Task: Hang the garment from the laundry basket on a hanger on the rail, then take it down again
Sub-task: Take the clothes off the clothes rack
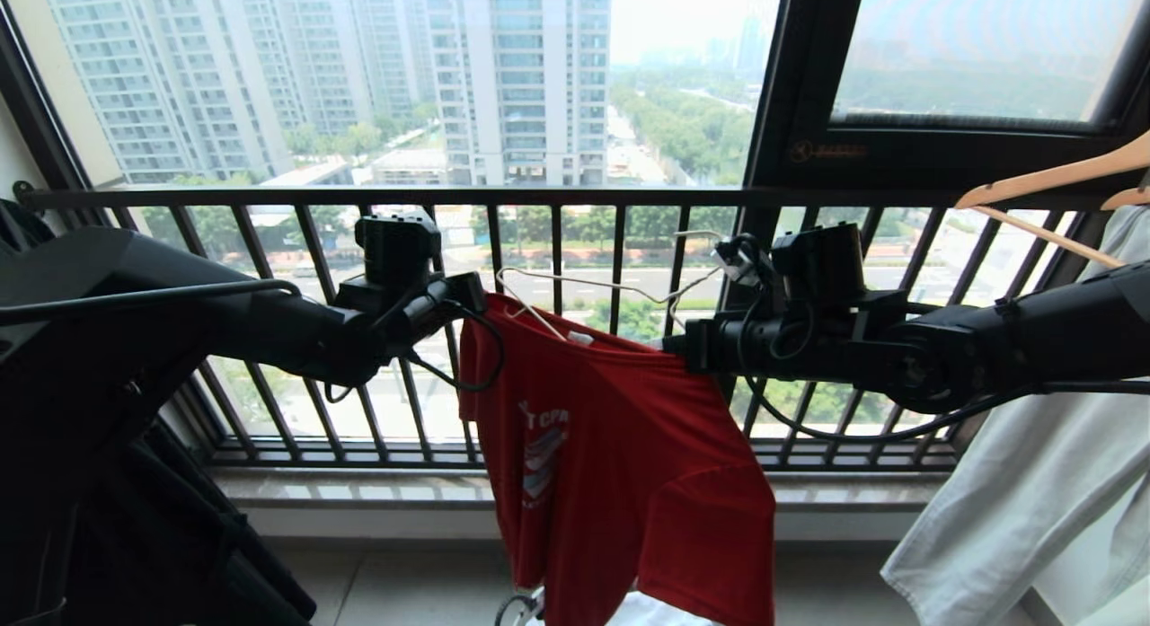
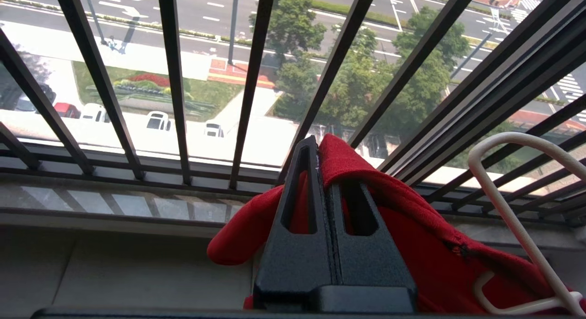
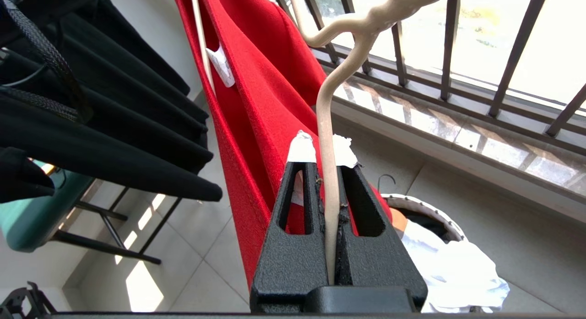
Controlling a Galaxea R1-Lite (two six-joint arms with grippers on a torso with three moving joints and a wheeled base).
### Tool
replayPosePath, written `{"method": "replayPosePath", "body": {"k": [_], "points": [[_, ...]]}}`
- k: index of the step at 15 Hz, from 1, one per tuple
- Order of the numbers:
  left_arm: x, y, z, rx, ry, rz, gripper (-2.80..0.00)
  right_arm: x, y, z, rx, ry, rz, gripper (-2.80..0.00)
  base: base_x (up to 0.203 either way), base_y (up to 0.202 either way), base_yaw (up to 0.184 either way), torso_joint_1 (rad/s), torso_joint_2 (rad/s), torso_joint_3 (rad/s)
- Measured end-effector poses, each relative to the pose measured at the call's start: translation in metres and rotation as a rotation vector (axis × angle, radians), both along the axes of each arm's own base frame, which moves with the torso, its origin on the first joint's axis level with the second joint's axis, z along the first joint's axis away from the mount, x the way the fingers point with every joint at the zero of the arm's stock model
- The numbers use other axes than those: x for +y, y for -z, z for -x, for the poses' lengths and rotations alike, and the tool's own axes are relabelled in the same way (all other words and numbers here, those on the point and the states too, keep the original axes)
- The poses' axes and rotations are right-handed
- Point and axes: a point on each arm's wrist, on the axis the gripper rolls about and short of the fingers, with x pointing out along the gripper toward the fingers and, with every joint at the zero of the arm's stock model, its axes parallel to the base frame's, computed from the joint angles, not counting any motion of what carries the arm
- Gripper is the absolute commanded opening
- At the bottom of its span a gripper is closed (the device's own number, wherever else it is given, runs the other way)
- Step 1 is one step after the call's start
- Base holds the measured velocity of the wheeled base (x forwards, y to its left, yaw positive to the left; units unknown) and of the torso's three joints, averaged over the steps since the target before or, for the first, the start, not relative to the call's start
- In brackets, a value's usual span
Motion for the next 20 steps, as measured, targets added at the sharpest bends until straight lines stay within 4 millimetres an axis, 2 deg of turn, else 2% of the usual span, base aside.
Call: {"method": "replayPosePath", "body": {"k": [5,8,14,20], "points": [[-0.001,0.019,-0.014,0.027,-0.030,-0.023,-2.80,0.000,0.000,0.000,-0.001,0.001,0.001,-2.80,0.000,0.000,0.000,0.000,0.00,0.000],[-0.003,0.029,-0.015,0.049,-0.022,-0.053,-2.80,0.000,-0.001,0.000,-0.001,0.002,0.000,-2.80,0.000,0.000,0.000,0.000,0.00,0.000],[-0.020,0.047,-0.002,0.101,0.044,-0.127,-2.80,0.000,0.000,-0.001,0.001,0.003,0.000,-2.80,0.000,0.000,0.000,0.000,0.00,0.000],[-0.038,0.055,0.014,0.134,0.130,-0.147,-2.80,-0.002,0.008,-0.010,0.011,0.020,0.005,-2.80,0.000,0.000,0.000,0.000,0.00,0.000]]}}
